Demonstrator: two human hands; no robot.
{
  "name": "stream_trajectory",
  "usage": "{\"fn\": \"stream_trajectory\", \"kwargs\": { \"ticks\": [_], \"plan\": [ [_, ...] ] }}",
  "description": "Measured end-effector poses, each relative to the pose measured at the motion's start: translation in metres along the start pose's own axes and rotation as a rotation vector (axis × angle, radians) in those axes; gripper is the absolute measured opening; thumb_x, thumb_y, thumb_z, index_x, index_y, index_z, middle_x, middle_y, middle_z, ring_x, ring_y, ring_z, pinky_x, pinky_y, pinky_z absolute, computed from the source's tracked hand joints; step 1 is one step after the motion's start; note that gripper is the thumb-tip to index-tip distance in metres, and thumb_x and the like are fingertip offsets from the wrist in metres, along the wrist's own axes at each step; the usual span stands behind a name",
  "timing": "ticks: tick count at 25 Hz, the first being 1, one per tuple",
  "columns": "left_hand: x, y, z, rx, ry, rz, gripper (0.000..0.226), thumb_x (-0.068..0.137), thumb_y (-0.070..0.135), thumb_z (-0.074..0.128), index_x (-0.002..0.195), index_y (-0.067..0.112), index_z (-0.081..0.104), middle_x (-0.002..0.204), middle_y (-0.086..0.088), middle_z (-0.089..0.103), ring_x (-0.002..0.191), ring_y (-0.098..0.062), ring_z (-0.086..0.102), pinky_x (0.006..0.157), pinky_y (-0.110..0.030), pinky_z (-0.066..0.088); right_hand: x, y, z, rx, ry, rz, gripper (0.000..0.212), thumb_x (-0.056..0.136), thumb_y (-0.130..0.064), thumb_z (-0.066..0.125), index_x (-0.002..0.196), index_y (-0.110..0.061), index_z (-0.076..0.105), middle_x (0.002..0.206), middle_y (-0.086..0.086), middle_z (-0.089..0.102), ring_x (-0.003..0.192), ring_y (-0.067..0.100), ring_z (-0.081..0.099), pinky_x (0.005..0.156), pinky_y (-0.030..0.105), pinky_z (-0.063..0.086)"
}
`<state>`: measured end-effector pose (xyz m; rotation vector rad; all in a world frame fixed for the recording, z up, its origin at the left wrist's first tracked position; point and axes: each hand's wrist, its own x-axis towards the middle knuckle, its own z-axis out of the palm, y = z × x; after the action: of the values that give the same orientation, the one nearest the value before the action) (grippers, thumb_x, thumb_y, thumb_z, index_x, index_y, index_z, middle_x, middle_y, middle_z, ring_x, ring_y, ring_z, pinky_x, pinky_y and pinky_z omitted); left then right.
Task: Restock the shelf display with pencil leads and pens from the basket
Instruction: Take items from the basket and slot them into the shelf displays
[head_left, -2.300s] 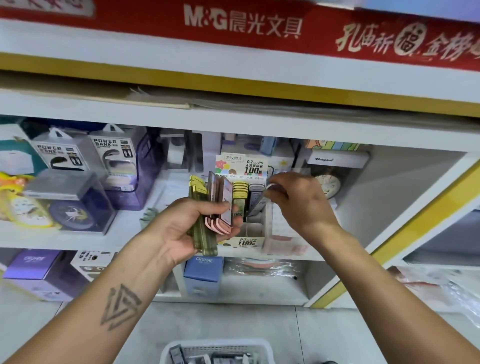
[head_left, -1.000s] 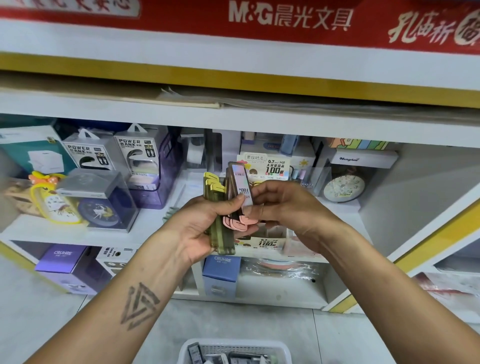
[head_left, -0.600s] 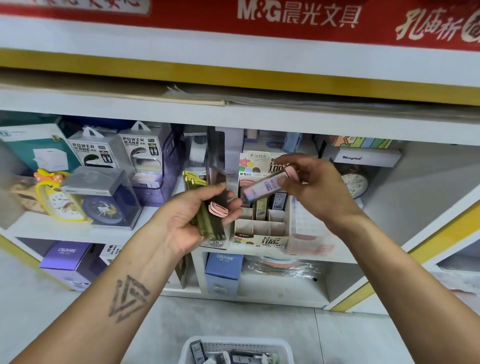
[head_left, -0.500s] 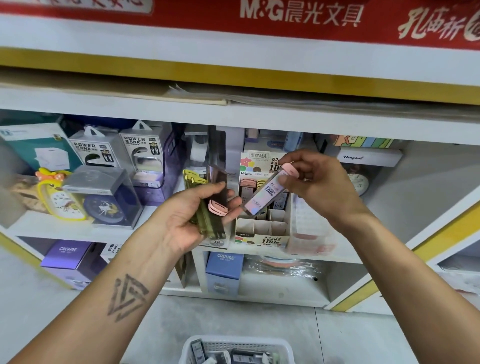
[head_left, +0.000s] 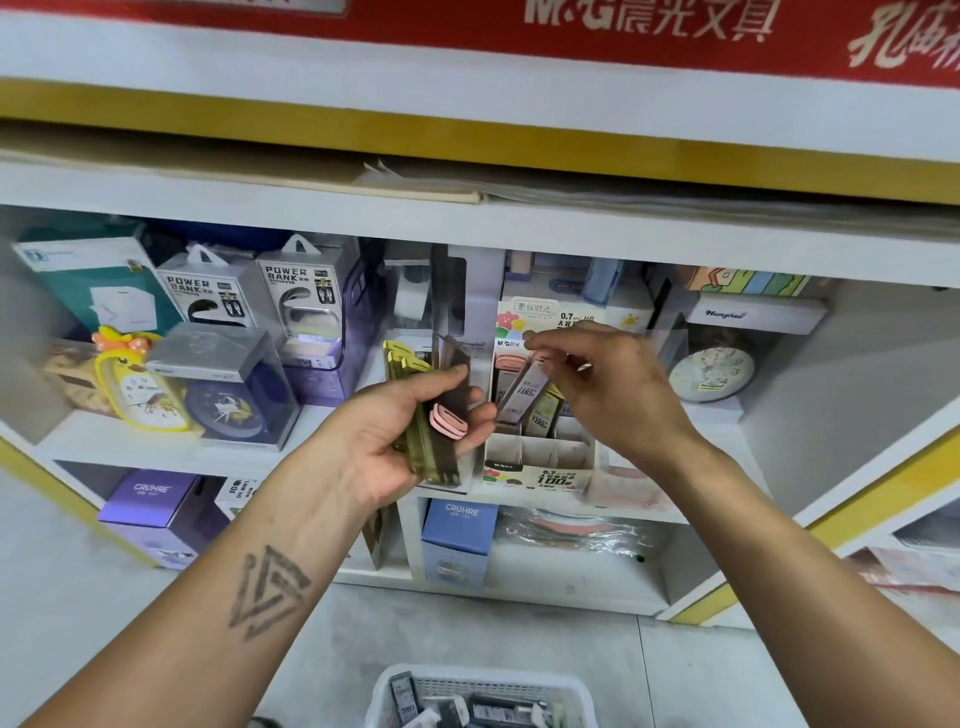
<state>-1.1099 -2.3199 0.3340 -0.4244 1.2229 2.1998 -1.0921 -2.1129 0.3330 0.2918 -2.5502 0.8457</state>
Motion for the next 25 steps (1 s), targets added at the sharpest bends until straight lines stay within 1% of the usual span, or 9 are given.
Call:
{"fn": "stream_trajectory", "kwargs": {
  "ticks": [3,7,11,13,14,16,19,22,25],
  "plan": [
    [-0.002,0.001,-0.003,-0.026,-0.003,-0.006,0.024,0.088,0.010,0.065,0.106,-0.005,0.066,0.092,-0.024,0.071,0.073,-0.034,0.073,0.063,-0.046,0.062,0.002,-0.005,0.009,-0.117,0.045,-0.133,0.025,0.093,-0.006,0.065,0.117,-0.012,0.072,0.104,0.005,0.074,0.095,0.022,0.069,0.085,0.036,0.054],
    [-0.004,0.003,-0.007,-0.040,-0.027,-0.008,0.031,0.092,0.008,0.059,0.118,-0.006,0.062,0.100,-0.026,0.071,0.078,-0.037,0.074,0.065,-0.049,0.061,0.002,-0.005,0.020,-0.239,0.008,-0.126,0.010,0.095,-0.008,0.062,0.105,-0.009,0.062,0.084,0.009,0.068,0.074,0.034,0.062,0.062,0.044,0.053],
    [-0.005,0.002,-0.006,-0.022,-0.062,-0.023,0.032,0.092,0.006,0.059,0.121,-0.007,0.060,0.109,-0.027,0.070,0.083,-0.039,0.073,0.065,-0.052,0.061,0.005,-0.003,0.024,-0.330,0.004,-0.131,0.017,0.090,0.002,0.061,0.100,-0.003,0.073,0.102,0.010,0.070,0.093,0.031,0.066,0.074,0.043,0.057],
    [-0.005,0.001,-0.006,-0.004,-0.090,-0.028,0.033,0.087,0.004,0.061,0.118,-0.008,0.061,0.109,-0.027,0.070,0.087,-0.039,0.073,0.070,-0.055,0.060,0.007,-0.005,0.025,-0.214,0.054,-0.060,0.018,0.092,-0.003,0.060,0.102,-0.007,0.075,0.099,0.007,0.072,0.089,0.024,0.067,0.079,0.036,0.055],
    [-0.006,0.000,-0.005,0.008,-0.108,-0.029,0.035,0.083,0.004,0.063,0.116,-0.008,0.061,0.108,-0.027,0.071,0.089,-0.039,0.073,0.072,-0.056,0.059,0.007,-0.008,0.025,-0.107,0.053,0.017,0.016,0.094,-0.010,0.061,0.100,-0.012,0.075,0.092,0.003,0.073,0.082,0.019,0.066,0.075,0.031,0.053],
    [-0.006,-0.003,-0.004,0.032,-0.142,-0.027,0.039,0.076,0.004,0.066,0.113,-0.007,0.063,0.107,-0.026,0.071,0.091,-0.040,0.072,0.072,-0.056,0.059,0.007,-0.014,0.023,0.200,-0.061,0.252,0.014,0.096,-0.024,0.064,0.091,-0.018,0.075,0.077,-0.004,0.073,0.068,0.009,0.064,0.063,0.023,0.047],
    [-0.005,-0.005,0.000,0.053,-0.158,-0.001,0.040,0.077,0.003,0.067,0.115,-0.008,0.064,0.109,-0.030,0.069,0.095,-0.043,0.070,0.071,-0.056,0.059,0.005,-0.023,0.018,0.622,-0.316,0.530,0.018,0.088,-0.029,0.076,0.093,-0.012,0.074,0.077,-0.001,0.075,0.065,0.005,0.069,0.053,0.015,0.044],
    [-0.004,-0.007,0.002,0.071,-0.125,0.040,0.041,0.078,-0.001,0.068,0.118,-0.009,0.063,0.108,-0.031,0.069,0.093,-0.046,0.070,0.068,-0.058,0.059,0.000,-0.027,0.012,0.770,-0.386,0.598,0.026,0.081,-0.014,0.081,0.100,-0.002,0.067,0.083,0.008,0.074,0.069,0.012,0.070,0.056,0.019,0.051],
    [-0.002,-0.009,0.005,0.044,-0.089,0.060,0.044,0.079,-0.003,0.068,0.122,-0.008,0.059,0.107,-0.030,0.069,0.093,-0.047,0.070,0.067,-0.059,0.058,0.000,-0.025,0.006,0.869,-0.245,0.624,0.018,0.085,0.001,0.073,0.097,-0.004,0.061,0.091,0.014,0.076,0.079,0.024,0.073,0.071,0.033,0.059]
  ]
}}
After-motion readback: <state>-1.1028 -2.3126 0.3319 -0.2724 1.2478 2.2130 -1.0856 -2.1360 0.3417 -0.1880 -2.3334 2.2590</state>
